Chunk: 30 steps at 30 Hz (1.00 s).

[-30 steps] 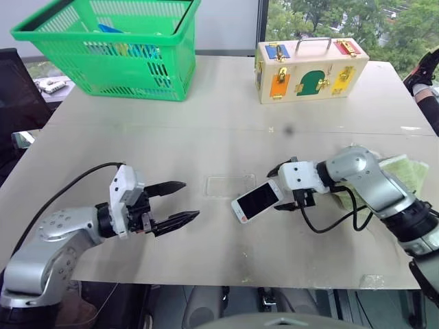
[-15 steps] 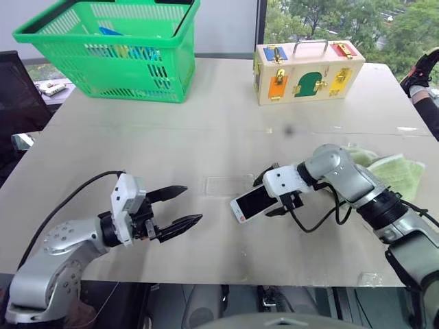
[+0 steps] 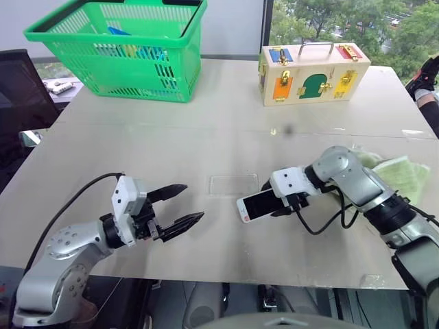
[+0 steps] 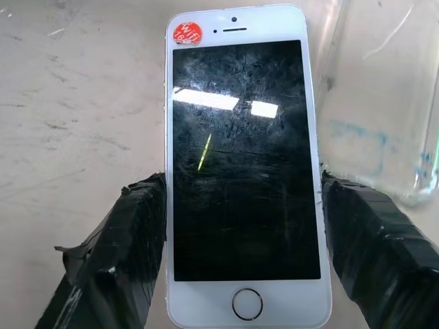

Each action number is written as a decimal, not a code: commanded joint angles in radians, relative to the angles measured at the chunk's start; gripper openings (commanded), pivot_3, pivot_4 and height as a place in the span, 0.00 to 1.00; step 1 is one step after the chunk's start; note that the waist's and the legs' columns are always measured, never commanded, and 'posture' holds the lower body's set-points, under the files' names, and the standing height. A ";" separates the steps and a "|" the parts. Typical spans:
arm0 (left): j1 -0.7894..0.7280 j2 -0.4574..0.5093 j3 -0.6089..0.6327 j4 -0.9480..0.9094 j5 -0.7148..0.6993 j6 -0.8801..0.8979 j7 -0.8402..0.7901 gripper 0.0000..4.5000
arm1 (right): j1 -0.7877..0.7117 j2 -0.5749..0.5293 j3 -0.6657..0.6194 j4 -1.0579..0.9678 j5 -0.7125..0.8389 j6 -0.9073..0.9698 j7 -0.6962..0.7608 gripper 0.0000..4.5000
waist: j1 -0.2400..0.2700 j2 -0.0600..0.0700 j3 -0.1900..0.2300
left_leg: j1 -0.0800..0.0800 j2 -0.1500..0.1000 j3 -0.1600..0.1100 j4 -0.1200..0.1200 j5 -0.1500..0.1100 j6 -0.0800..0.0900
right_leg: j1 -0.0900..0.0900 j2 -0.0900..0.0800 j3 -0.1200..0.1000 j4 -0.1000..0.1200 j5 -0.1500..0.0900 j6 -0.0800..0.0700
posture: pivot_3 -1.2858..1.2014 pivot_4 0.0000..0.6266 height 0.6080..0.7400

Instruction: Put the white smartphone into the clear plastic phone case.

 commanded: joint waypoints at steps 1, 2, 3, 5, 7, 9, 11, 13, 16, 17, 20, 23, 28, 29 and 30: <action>-0.009 -0.005 -0.006 -0.007 0.009 -0.026 0.000 1.00 | 0.037 -0.030 -0.087 -0.121 0.061 0.108 -0.017 0.66 | 0.004 0.000 0.000 | 0.000 0.000 0.000 0.000 0.000 0.000 | 0.000 0.000 0.000 0.000 0.000 0.000 | 0.52 0.24 1.00; -0.010 -0.005 -0.008 -0.004 0.010 -0.028 0.000 1.00 | 0.049 -0.032 -0.105 -0.151 0.081 0.142 -0.023 0.66 | 0.006 0.000 0.000 | -0.001 0.000 0.000 0.000 0.000 0.000 | -0.001 0.000 0.000 0.000 0.000 0.000 | 0.52 0.24 1.00; -0.012 -0.006 -0.010 -0.001 0.011 -0.031 -0.001 1.00 | 0.060 -0.032 -0.128 -0.188 0.108 0.188 -0.033 0.66 | 0.006 0.000 0.001 | -0.001 0.000 0.000 0.000 0.000 0.000 | -0.001 0.000 0.000 0.000 0.000 0.000 | 0.52 0.24 1.00; -0.015 -0.007 -0.012 0.005 0.015 -0.035 -0.003 1.00 | 0.077 -0.029 -0.166 -0.257 0.149 0.264 -0.055 0.66 | 0.005 0.000 0.001 | -0.001 0.000 0.000 -0.001 0.000 0.000 | -0.002 0.000 0.000 0.001 0.000 0.000 | 0.52 0.24 1.00; -0.019 -0.007 -0.016 0.012 0.019 -0.038 -0.005 1.00 | 0.087 -0.009 -0.195 -0.318 0.173 0.335 -0.105 0.66 | 0.000 0.000 0.001 | -0.001 0.000 0.000 -0.001 0.000 0.000 | -0.003 0.000 0.000 0.001 0.000 0.000 | 0.52 0.24 1.00; -0.023 -0.007 -0.020 0.018 0.022 -0.042 -0.007 1.00 | 0.077 0.017 -0.193 -0.359 0.182 0.419 -0.155 0.66 | -0.001 0.000 0.001 | -0.001 0.000 0.001 -0.003 0.000 0.000 | -0.003 0.000 0.000 0.001 0.000 0.000 | 0.52 0.24 1.00; -0.029 -0.006 -0.023 0.026 0.025 -0.044 -0.010 1.00 | 0.053 0.050 -0.182 -0.374 0.183 0.496 -0.202 0.66 | -0.003 0.000 0.001 | -0.001 0.000 0.001 -0.003 0.000 0.000 | -0.003 0.000 0.000 0.001 0.000 0.000 | 0.52 0.24 1.00; -0.035 -0.004 -0.024 0.036 0.028 -0.047 -0.015 1.00 | 0.025 0.077 -0.160 -0.368 0.164 0.540 -0.243 0.66 | -0.008 0.000 0.001 | -0.001 0.000 0.001 -0.003 0.000 0.000 | -0.004 0.000 0.000 0.001 0.000 0.000 | 0.52 0.24 1.00; -0.046 0.001 -0.021 0.056 0.037 -0.055 -0.023 1.00 | -0.046 0.116 -0.072 -0.308 0.090 0.596 -0.308 0.66 | -0.012 0.000 0.001 | -0.002 0.000 0.002 -0.003 0.000 0.000 | -0.004 0.000 0.000 0.001 0.000 0.000 | 0.52 0.24 1.00; -0.049 0.002 -0.021 0.060 0.039 -0.057 -0.025 1.00 | -0.060 0.123 -0.053 -0.294 0.077 0.598 -0.319 0.66 | -0.014 0.000 0.001 | -0.002 0.000 0.002 -0.003 0.000 0.000 | -0.004 0.000 0.000 0.001 0.000 0.000 | 0.52 0.24 1.00; -0.048 -0.003 -0.016 0.059 0.042 -0.061 -0.017 1.00 | -0.103 0.161 -0.015 -0.237 0.053 0.597 -0.351 0.66 | -0.018 0.000 0.001 | -0.002 0.000 0.002 -0.003 0.000 0.000 | -0.005 0.000 0.000 0.001 0.000 0.000 | 0.52 0.24 1.00; -0.038 -0.011 -0.013 0.046 0.040 -0.063 -0.007 1.00 | -0.118 0.162 0.014 -0.203 0.034 0.573 -0.350 0.66 | -0.018 0.000 0.001 | -0.004 0.000 0.002 -0.003 0.000 0.000 | -0.007 0.000 0.000 0.001 0.000 0.000 | 0.52 0.24 1.00; -0.005 -0.027 -0.008 0.032 0.045 -0.079 0.004 1.00 | -0.138 0.164 0.064 -0.152 0.001 0.514 -0.334 0.66 | -0.018 0.000 0.001 | -0.005 0.000 0.002 -0.003 0.000 0.000 | -0.007 0.000 0.000 -0.001 0.000 0.001 | 0.52 0.24 1.00; 0.001 -0.029 -0.007 0.031 0.046 -0.082 0.006 1.00 | -0.140 0.167 0.073 -0.146 -0.007 0.502 -0.334 0.66 | -0.019 0.000 0.001 | -0.005 0.000 0.002 -0.003 0.000 0.000 | -0.007 0.000 0.000 -0.001 0.000 0.001 | 0.52 0.24 1.00; 0.005 -0.034 -0.007 0.027 0.046 -0.084 0.012 1.00 | -0.142 0.172 0.092 -0.134 -0.021 0.487 -0.335 0.66 | -0.019 0.000 0.001 | -0.005 0.000 0.002 -0.003 0.000 0.000 | -0.007 0.000 0.000 -0.001 0.000 0.001 | 0.52 0.24 1.00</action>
